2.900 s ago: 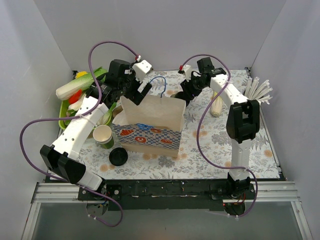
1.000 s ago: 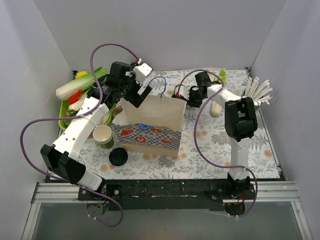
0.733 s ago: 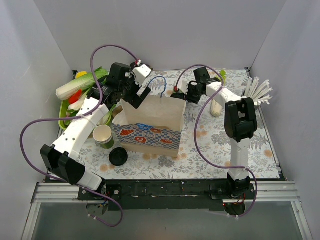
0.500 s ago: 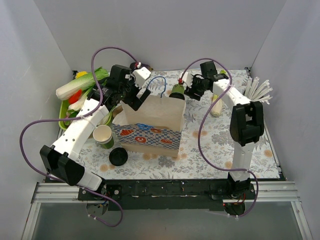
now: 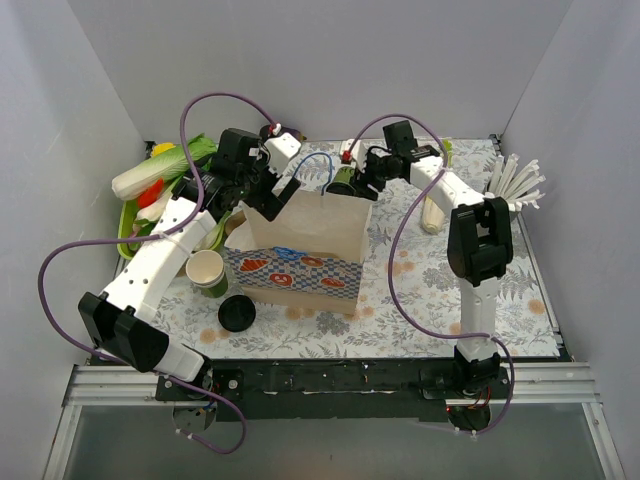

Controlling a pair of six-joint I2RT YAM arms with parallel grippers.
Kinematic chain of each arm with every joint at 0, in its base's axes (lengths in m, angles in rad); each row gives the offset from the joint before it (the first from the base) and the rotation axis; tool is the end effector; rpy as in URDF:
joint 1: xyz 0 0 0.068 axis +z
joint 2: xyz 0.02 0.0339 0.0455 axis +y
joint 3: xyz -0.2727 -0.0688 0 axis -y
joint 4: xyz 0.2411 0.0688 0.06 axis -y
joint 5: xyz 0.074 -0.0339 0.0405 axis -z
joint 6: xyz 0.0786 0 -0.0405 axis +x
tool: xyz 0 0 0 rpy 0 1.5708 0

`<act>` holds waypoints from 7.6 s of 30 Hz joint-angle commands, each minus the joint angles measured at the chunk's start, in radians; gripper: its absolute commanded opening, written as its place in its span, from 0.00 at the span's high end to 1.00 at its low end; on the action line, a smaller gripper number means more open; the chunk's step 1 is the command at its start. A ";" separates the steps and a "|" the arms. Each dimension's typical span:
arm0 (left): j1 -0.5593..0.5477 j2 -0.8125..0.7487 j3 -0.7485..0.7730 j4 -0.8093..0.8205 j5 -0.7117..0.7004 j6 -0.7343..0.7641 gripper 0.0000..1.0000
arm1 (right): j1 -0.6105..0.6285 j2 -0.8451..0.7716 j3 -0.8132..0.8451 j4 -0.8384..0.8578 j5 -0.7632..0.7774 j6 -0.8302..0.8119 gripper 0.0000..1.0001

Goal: Pack the takeout coffee

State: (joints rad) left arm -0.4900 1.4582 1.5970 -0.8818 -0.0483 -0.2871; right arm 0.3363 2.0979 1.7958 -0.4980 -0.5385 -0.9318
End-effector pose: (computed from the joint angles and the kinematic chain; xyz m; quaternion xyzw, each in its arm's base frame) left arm 0.2949 -0.1530 0.3741 0.0830 0.9116 -0.1319 0.3805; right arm 0.4622 0.2043 0.2332 -0.6097 0.6604 0.1294 0.4187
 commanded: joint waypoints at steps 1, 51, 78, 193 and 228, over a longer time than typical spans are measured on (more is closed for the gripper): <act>0.005 -0.025 0.046 -0.016 -0.018 0.005 0.02 | 0.035 0.022 0.008 0.088 -0.026 0.044 0.30; -0.015 0.220 0.159 0.027 0.568 0.048 0.79 | -0.137 -0.688 -0.099 -0.338 -0.226 0.453 0.40; -0.202 0.543 0.729 0.228 0.572 -0.236 0.02 | -0.557 -0.740 0.062 -0.205 -0.250 0.737 0.42; 0.002 0.374 0.078 0.414 0.117 -0.674 0.02 | -0.545 -0.817 -0.346 -0.172 -0.225 0.775 0.36; -0.052 0.576 0.021 0.319 0.166 -1.083 0.04 | -0.545 -0.812 -0.340 -0.201 -0.222 0.754 0.35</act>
State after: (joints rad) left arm -0.5453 2.0415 1.5688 -0.5747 0.1493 -1.3811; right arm -0.2092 1.3037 1.4544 -0.7067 -0.7578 -0.1654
